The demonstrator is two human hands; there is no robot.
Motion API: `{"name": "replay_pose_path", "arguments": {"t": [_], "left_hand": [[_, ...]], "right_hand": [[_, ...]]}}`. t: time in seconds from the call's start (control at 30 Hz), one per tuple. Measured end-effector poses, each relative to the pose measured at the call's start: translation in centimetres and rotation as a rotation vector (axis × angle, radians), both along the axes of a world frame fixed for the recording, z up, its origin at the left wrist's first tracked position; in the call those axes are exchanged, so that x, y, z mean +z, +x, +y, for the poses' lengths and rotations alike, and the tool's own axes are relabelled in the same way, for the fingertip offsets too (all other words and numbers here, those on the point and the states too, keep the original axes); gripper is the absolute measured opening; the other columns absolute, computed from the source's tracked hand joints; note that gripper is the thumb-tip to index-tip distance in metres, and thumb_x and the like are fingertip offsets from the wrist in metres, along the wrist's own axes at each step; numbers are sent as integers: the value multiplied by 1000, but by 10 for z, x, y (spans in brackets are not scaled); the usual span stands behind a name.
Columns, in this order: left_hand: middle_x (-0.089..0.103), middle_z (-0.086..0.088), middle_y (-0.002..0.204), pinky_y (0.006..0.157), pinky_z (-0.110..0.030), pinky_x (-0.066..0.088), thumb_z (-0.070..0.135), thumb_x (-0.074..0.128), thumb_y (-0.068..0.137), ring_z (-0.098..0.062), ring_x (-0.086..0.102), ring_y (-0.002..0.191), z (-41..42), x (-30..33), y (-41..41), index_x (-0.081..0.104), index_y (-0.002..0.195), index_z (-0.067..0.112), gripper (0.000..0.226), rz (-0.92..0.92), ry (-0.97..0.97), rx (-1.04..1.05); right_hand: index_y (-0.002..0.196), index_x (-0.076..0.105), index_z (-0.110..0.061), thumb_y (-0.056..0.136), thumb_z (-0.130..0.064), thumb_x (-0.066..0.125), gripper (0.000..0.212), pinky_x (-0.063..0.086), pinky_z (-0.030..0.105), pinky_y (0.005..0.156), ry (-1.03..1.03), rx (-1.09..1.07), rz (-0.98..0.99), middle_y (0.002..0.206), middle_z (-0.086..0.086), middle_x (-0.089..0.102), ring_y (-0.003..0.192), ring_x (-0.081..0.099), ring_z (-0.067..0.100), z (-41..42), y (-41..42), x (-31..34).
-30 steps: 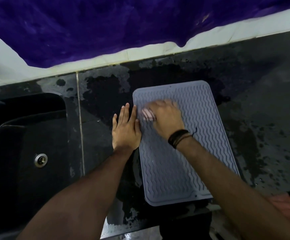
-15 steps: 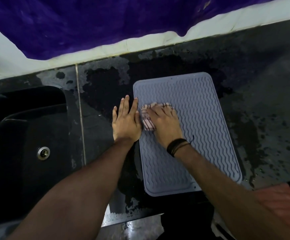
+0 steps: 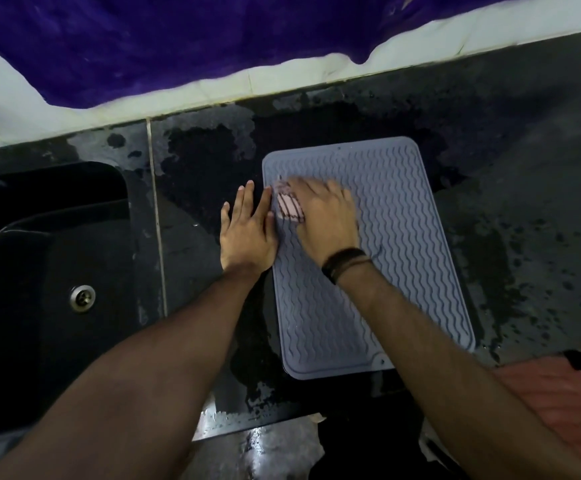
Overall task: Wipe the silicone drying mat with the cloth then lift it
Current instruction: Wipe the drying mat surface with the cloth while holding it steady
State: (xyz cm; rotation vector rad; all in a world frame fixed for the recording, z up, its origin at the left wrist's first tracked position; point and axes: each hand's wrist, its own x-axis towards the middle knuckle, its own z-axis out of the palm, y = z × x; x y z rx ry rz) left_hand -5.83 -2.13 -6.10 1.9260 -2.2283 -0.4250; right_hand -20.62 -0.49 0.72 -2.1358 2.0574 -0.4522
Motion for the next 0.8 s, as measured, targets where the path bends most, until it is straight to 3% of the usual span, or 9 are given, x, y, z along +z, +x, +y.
{"name": "replay_pose_path", "arguments": {"t": [0.1,0.2,0.43,0.57,0.7,0.8], "left_hand": [[8,-3,171,127,-45,1,28,35,107,-19,3,158,-1,2,1,24,161,25,55,2,13,-4],[9,-3,171,127,-46,4,28,38,107,-20,6,158,-2,4,2,23,161,25,56,-26,17,-34],[28,-10,165,123,-52,17,32,42,105,-31,30,148,-9,8,12,40,155,22,51,-94,-67,-111],[21,-11,168,124,-54,17,28,41,107,-30,24,152,-11,2,16,40,155,19,49,15,-66,-123],[2,-5,171,126,-50,8,31,36,109,-24,7,157,-14,2,17,27,161,24,53,38,-37,-160],[3,-4,171,127,-51,6,28,37,108,-21,3,158,-15,1,17,28,160,23,53,54,-36,-163]], "right_hand": [[136,48,-22,82,-13,60,56,36,43,98,128,69,80,138,-1,52,120,46,26,-13,7,-22],[137,46,-20,86,-14,57,53,37,46,98,111,71,178,141,0,48,121,44,27,-6,7,-38],[133,52,-21,81,-10,56,53,38,46,93,65,72,140,135,0,53,117,47,27,-7,7,-37],[133,53,-22,78,-8,60,57,36,43,92,56,98,115,135,-2,54,115,49,25,-7,2,-37],[133,53,-25,79,-9,61,57,31,40,89,56,137,130,138,-4,53,115,48,25,-10,-6,-38],[133,53,-29,81,-14,63,55,32,40,91,93,141,144,138,-6,52,116,48,24,-19,-8,-35]]}}
